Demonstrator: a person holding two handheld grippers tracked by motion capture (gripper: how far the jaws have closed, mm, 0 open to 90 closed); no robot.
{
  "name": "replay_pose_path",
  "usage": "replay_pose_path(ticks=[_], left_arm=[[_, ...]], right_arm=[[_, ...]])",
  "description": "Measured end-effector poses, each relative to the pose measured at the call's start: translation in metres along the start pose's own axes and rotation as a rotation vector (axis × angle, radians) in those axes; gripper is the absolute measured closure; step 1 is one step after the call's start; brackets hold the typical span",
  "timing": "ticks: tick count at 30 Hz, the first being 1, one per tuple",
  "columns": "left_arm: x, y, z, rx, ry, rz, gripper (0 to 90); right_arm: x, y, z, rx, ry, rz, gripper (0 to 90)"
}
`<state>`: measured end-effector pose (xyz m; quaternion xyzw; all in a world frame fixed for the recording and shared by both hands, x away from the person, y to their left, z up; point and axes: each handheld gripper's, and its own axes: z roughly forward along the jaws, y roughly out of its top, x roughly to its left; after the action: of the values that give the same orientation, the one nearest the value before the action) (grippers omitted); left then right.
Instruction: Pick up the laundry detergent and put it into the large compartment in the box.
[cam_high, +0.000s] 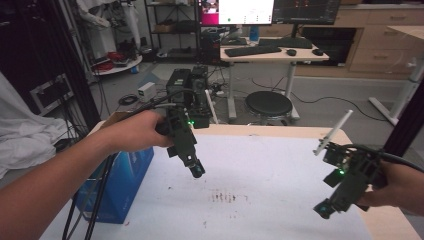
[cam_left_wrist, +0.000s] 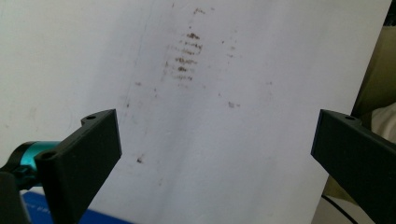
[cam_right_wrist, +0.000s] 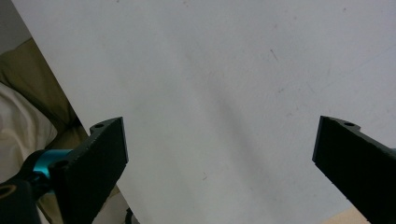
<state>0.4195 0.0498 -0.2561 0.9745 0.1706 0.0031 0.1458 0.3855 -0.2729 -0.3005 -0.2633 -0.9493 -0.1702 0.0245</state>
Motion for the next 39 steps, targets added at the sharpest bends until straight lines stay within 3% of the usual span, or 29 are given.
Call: replay_pose_path(ticks=[1,5,12,19,24,39], left_arm=[[-0.002,0.008,0.005,0.001,0.003,0.024,1.7],[-0.006,0.024,0.013,0.007,0.0,0.053,1.6],[-0.008,0.038,0.024,0.004,0.014,0.029,1.7],[-0.008,0.041,0.032,0.009,0.02,0.015,1.6],[-0.009,0.041,0.038,0.01,-0.008,0.015,1.7],[-0.009,0.034,0.048,0.072,-0.027,0.01,1.7]], right_arm=[[0.0,0.001,0.0,-0.004,-0.001,-0.002,2.3],[0.0,0.002,0.001,-0.014,-0.004,0.002,2.3],[0.001,0.005,0.002,-0.017,-0.006,0.0,2.3],[0.0,0.007,0.004,-0.018,-0.008,-0.005,2.4],[-0.001,0.008,0.005,-0.022,-0.012,0.001,2.4],[-0.001,0.012,0.009,-0.023,-0.015,-0.006,2.4]])
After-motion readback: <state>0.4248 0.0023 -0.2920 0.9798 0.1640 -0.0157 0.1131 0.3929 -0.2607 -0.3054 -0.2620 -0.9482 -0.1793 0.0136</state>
